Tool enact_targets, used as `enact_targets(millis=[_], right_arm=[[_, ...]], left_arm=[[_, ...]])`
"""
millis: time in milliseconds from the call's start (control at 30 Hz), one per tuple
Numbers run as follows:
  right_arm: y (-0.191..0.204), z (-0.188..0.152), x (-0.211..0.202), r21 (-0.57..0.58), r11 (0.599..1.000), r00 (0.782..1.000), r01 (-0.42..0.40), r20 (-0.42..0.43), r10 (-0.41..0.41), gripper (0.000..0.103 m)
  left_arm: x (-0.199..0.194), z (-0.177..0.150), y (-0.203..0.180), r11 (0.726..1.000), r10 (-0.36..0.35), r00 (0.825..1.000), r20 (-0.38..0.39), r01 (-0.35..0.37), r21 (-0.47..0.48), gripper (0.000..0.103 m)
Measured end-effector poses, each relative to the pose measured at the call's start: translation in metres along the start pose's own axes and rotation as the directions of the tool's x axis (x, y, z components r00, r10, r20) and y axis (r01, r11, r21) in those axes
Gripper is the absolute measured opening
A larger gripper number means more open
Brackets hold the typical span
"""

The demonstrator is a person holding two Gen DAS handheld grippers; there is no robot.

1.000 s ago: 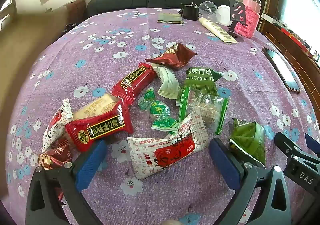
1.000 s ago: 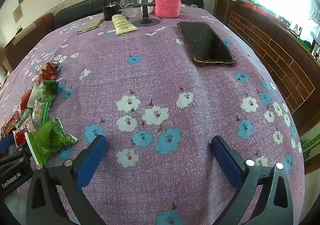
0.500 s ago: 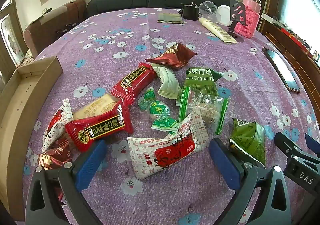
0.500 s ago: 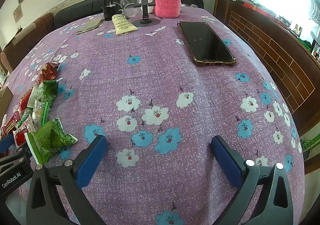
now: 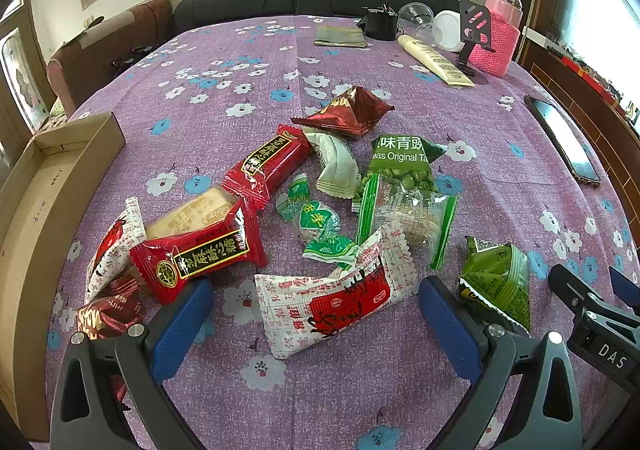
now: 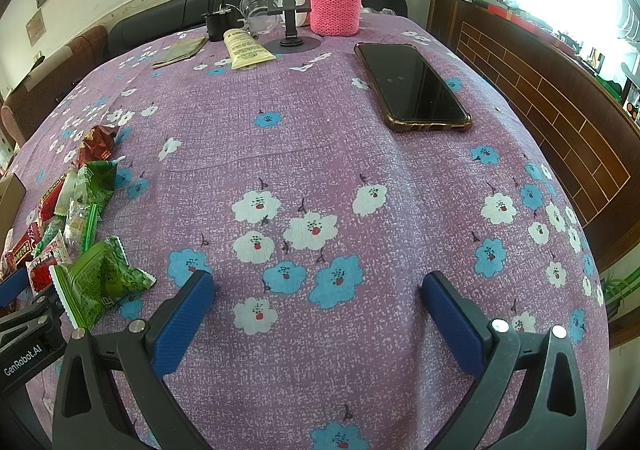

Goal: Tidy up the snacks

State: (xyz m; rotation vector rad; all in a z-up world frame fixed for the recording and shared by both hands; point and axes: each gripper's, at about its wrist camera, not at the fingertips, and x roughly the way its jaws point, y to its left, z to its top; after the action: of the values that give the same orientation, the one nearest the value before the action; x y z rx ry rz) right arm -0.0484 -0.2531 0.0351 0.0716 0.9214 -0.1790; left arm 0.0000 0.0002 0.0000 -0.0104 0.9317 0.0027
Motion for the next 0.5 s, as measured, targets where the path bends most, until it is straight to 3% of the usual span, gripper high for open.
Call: enact_targets(millis=[500], right_arm=[[-0.0004, 0.0002, 0.0000, 0.001, 1.000, 1.000, -0.001, 0.000, 0.001, 0.103]], left_arm=[[0.0005, -0.0004, 0.0014, 1.000, 0.002, 1.000, -0.001, -0.002, -0.011, 0.103]])
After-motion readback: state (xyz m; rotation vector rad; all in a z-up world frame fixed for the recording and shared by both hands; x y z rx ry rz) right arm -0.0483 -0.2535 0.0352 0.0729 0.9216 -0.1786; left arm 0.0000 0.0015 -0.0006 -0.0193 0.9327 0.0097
